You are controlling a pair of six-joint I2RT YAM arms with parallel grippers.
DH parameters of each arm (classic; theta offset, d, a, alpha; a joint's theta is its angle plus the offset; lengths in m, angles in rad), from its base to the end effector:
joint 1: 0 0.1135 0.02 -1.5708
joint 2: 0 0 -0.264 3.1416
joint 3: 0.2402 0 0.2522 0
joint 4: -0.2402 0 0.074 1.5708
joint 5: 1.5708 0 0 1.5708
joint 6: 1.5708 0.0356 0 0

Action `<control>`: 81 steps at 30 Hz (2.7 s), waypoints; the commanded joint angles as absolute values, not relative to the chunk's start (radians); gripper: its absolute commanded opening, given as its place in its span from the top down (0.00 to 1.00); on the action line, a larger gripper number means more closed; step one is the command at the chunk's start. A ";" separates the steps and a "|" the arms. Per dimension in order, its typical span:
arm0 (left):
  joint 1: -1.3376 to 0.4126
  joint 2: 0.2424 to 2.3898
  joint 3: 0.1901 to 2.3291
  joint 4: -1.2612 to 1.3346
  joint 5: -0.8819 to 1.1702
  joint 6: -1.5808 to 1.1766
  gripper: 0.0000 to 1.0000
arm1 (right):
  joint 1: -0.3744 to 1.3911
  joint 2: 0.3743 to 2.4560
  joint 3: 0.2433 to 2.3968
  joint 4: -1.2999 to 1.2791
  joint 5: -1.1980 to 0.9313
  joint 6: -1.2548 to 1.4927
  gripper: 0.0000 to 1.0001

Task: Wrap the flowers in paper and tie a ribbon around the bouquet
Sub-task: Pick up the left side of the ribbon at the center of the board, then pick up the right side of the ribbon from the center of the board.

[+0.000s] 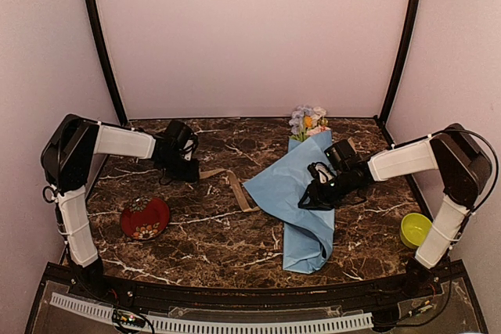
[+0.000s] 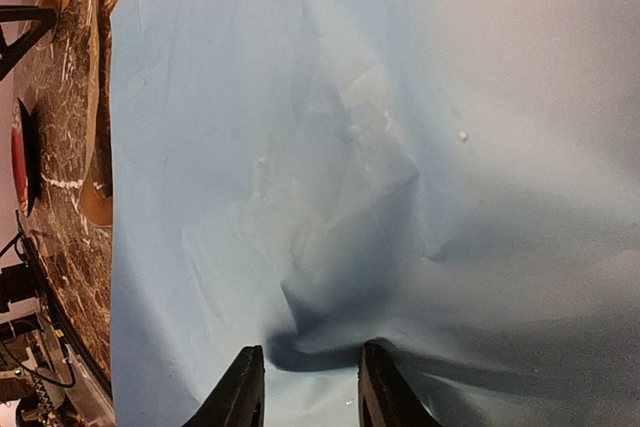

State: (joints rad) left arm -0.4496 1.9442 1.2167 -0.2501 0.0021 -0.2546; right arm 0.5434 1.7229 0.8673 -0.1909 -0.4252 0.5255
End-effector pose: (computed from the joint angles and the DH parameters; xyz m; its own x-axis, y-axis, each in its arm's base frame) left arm 0.3606 -0.1741 0.1503 -0.8324 0.1220 -0.5406 0.2336 0.9618 -0.1425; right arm 0.2656 0.1776 0.1367 -0.9660 -0.0496 -0.2539 -0.1886 0.8067 0.5600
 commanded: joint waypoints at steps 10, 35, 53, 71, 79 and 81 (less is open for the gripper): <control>-0.491 1.738 1.239 -0.154 0.154 -0.073 1.00 | 0.549 1.724 0.853 -0.216 -0.379 0.516 0.67; -0.786 2.474 2.130 -0.080 0.684 -0.159 1.00 | 0.551 1.676 0.844 -0.114 -0.469 0.591 0.66; -0.801 2.540 1.998 -0.113 0.592 -0.164 1.00 | 0.283 1.434 1.043 -0.436 -0.205 0.558 0.57; -0.801 2.488 1.950 -0.091 0.601 -0.117 1.00 | 0.135 2.005 1.324 -0.572 0.029 0.416 0.41; -0.801 2.475 1.946 -0.102 0.599 -0.105 1.00 | 0.077 1.905 1.277 -0.546 0.045 0.412 1.00; -0.801 2.474 1.945 -0.097 0.598 -0.107 1.00 | 0.042 1.838 1.271 -0.542 0.034 0.408 1.00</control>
State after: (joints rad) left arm -0.7906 2.5504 1.9675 -0.0608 0.6041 -0.1234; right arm 0.1059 1.9533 1.2953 -0.5404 0.0330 0.4152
